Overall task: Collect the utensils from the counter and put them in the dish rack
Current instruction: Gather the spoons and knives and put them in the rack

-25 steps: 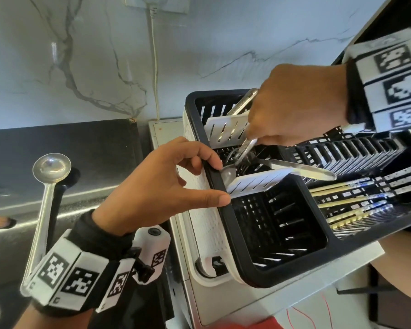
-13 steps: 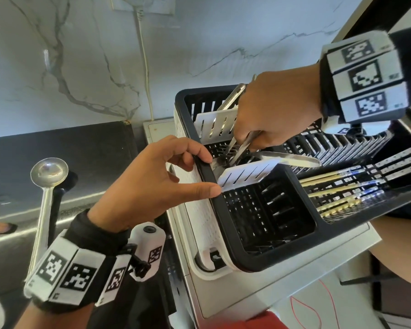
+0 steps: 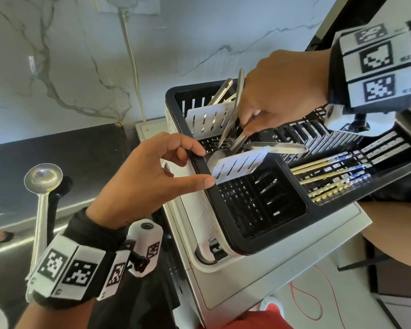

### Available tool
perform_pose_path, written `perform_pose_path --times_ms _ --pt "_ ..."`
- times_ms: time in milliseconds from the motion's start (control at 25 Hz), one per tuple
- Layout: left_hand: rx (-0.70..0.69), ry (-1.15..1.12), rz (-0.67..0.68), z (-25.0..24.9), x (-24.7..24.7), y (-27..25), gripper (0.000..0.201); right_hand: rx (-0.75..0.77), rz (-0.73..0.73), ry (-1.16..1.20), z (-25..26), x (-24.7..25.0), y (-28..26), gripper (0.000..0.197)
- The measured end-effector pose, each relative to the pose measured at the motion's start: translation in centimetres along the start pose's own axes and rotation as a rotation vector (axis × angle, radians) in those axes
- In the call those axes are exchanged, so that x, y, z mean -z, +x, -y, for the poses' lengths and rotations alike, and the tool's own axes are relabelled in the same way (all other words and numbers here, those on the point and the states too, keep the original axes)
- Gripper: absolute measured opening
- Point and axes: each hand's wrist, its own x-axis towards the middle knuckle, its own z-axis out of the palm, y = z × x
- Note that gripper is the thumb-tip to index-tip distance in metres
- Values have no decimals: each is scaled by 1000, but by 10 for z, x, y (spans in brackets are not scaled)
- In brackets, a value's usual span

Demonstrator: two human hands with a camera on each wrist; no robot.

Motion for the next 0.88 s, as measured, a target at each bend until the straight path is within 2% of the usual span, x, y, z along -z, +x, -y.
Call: perform_pose_path --times_ms 120,160,280,480,880 --pt "-9 0 -4 0 0 -1 47 -30 -42 75 -6 -10 -1 29" --pt "-12 -1 -2 0 0 0 47 -32 5 51 -3 -12 -3 31" --pt "-20 5 5 1 1 1 47 23 25 56 -8 -18 0 38" --pt "-45 17 -1 6 1 3 44 47 12 94 -11 -23 4 38" --pt "-133 112 44 14 6 9 39 -3 -156 159 -17 -20 1 35"
